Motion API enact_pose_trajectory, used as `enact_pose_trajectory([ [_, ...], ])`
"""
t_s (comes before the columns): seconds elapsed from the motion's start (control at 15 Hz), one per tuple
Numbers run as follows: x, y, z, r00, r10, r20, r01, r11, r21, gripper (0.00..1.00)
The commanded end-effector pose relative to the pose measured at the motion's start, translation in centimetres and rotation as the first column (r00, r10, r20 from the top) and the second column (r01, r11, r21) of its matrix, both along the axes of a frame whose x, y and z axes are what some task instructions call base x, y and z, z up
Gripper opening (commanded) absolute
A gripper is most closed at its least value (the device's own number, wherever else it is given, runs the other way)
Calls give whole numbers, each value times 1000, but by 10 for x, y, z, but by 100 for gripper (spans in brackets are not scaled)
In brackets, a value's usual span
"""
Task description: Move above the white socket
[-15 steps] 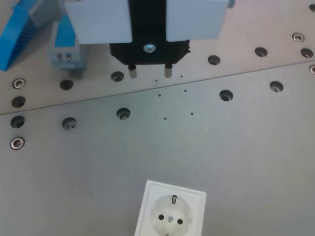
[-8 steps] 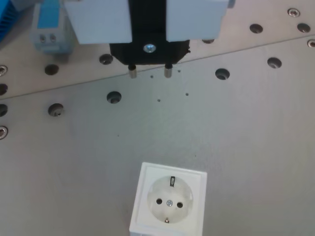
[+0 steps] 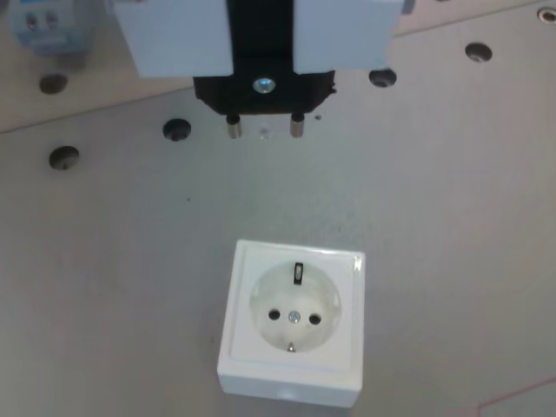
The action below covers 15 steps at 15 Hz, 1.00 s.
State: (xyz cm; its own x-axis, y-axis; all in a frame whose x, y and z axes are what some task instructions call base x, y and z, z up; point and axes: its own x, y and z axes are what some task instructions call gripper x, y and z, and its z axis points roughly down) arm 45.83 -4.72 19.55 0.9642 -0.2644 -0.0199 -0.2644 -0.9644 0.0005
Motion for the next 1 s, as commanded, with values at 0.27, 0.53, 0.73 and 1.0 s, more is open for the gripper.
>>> enact_pose_trajectory([
  [0.27, 6, 5, -30, 989, -116, 91, 117, 993, -1, 0],
  [0.53, 12, 5, -44, 989, -129, 78, 130, 992, 3, 0],
  [0.73, 16, 5, -53, 988, -137, 67, 137, 990, 5, 0],
  [1.0, 21, 5, -63, 989, -140, 51, 140, 990, 6, 0],
])
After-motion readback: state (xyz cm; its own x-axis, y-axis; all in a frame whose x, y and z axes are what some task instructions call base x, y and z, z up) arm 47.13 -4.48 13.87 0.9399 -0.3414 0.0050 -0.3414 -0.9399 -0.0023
